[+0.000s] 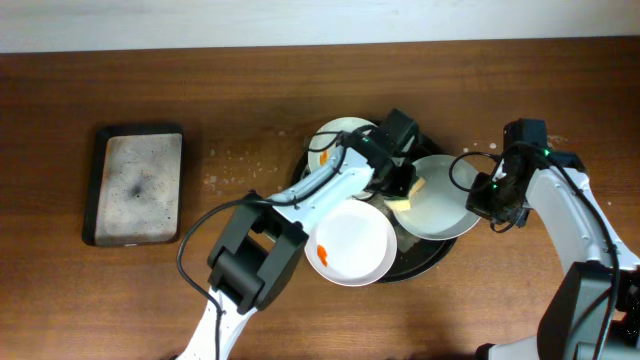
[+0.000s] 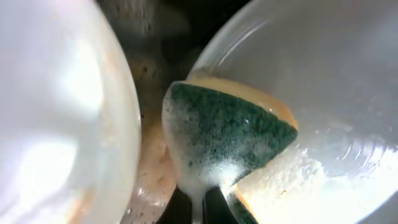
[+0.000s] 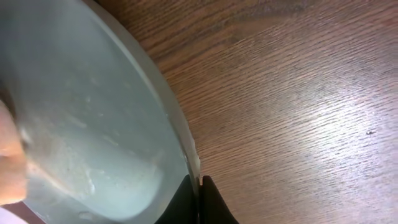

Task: Clean dirty plates on tray and stack at the side
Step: 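Scrub the plate held by the right gripper with the sponge, then return the sponge to the soap tray with the left gripper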

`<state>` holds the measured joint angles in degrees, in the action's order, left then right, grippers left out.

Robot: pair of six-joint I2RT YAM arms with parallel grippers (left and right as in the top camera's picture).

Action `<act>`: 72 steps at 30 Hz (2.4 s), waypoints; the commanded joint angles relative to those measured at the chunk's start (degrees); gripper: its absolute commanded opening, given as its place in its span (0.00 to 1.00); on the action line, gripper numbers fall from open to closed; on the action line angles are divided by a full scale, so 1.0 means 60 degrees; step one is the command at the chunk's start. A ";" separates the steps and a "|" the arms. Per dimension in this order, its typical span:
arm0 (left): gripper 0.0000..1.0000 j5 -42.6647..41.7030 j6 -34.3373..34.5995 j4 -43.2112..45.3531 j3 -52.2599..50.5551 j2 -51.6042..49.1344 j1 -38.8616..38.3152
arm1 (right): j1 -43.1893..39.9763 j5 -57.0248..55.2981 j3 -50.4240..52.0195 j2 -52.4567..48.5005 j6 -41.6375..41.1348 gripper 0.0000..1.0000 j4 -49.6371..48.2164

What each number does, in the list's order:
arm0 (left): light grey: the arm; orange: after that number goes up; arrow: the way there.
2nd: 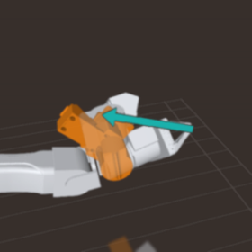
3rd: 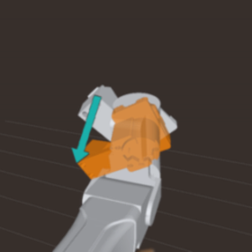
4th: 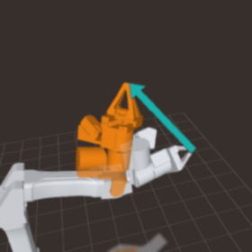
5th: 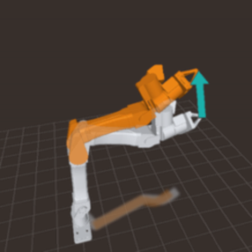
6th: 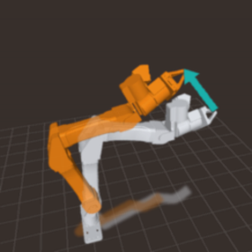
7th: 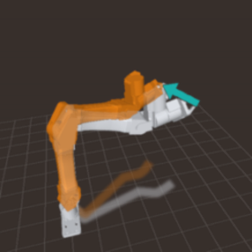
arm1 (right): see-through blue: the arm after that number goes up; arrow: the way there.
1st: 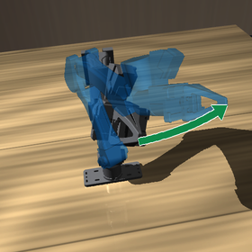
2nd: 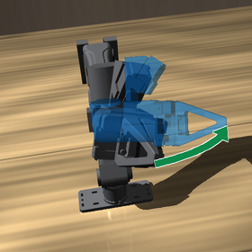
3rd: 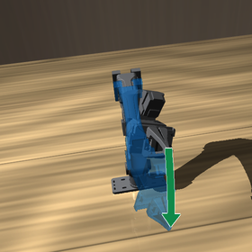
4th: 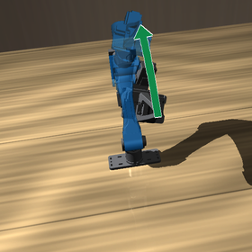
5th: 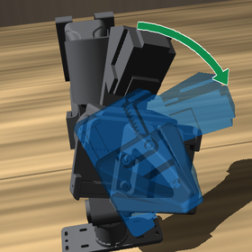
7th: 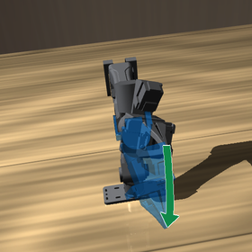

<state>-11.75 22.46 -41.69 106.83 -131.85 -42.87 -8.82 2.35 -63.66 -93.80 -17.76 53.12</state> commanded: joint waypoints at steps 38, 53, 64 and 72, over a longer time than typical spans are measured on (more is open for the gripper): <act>0.01 0.0831 -0.0969 -0.4178 0.4408 -0.0572 0.0288 | 0.0565 -0.2087 -0.0372 0.1971 0.0149 0.04 0.0758; 0.02 -0.1341 -0.2728 -0.4896 0.4408 0.0375 0.2218 | 0.4951 -0.9351 -0.0885 0.2022 0.0397 0.04 0.1005; 0.04 -0.1151 -0.2761 -0.4998 0.4408 0.0375 0.2284 | 0.7264 -1.2415 -0.0878 0.2018 0.0663 0.04 0.1191; 0.04 -0.0820 -0.2765 -0.5406 0.4408 0.0375 0.2430 | 0.7293 -1.2622 -0.0878 0.2018 0.0663 0.04 0.1231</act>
<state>-17.52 6.98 -72.90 132.14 -131.55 -29.45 34.57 -70.67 -67.61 -83.09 -13.26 60.23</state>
